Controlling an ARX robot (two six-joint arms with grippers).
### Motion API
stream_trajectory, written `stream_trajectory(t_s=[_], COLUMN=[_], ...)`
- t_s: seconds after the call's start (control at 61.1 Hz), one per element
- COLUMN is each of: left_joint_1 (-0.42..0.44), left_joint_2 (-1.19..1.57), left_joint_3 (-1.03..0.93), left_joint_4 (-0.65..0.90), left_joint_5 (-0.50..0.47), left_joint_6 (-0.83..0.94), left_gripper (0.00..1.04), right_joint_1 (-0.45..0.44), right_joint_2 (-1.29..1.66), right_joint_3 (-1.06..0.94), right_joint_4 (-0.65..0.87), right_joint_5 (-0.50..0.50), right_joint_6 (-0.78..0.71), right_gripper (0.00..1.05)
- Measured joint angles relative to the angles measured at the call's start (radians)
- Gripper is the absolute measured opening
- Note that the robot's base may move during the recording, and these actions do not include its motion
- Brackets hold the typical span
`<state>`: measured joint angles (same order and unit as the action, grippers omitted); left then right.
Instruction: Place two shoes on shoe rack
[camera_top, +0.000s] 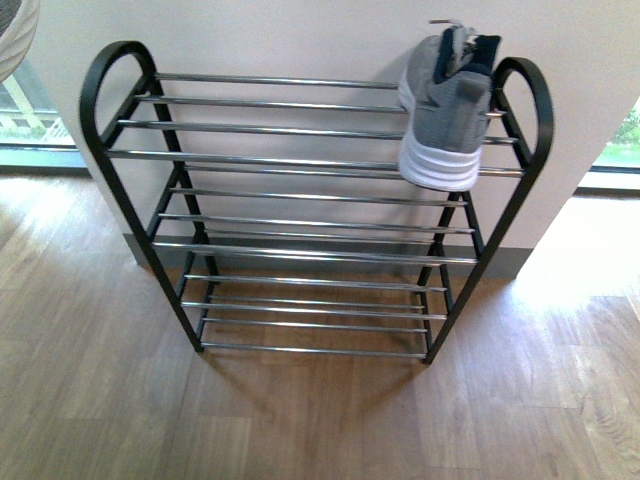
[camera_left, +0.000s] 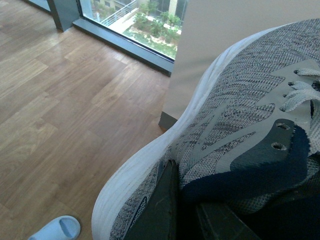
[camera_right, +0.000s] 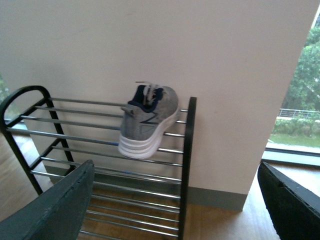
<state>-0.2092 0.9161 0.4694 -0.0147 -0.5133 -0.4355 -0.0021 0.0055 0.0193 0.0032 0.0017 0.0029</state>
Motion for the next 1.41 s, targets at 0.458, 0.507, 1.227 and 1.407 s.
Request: stream_trajectory(t_s=[0.458,0.507,1.227,1.407], left_joint_1=[0.010,0.001,-0.201,-0.203], left_joint_2=[0.236,0.322,1.248,1.318], left_joint_3=[0.161,0.228,1.097,1.202], left_joint_4=[0.004,0.009,-0.188,-0.239], left_joint_5=[0.288,0.310,0.383,0.376], left_joint_6=[0.032,-0.009,-0.539,-0.540], left_gripper=[0.02,0.02,0.02,0.02], right_joint_1=[0.002,0.002,0.002,0.002], right_joint_2=[-0.001,-0.001,-0.001,-0.001], right_joint_3=[0.000,0.000,0.000,0.000], right_joint_4=[-0.002,-0.002,-0.002,-0.002], right_joint_5=[-0.002,-0.001,-0.001,-0.001], right_joint_6=[0.000,0.000,0.000,0.000], right_gripper=[0.95,0.95,0.95,0.95])
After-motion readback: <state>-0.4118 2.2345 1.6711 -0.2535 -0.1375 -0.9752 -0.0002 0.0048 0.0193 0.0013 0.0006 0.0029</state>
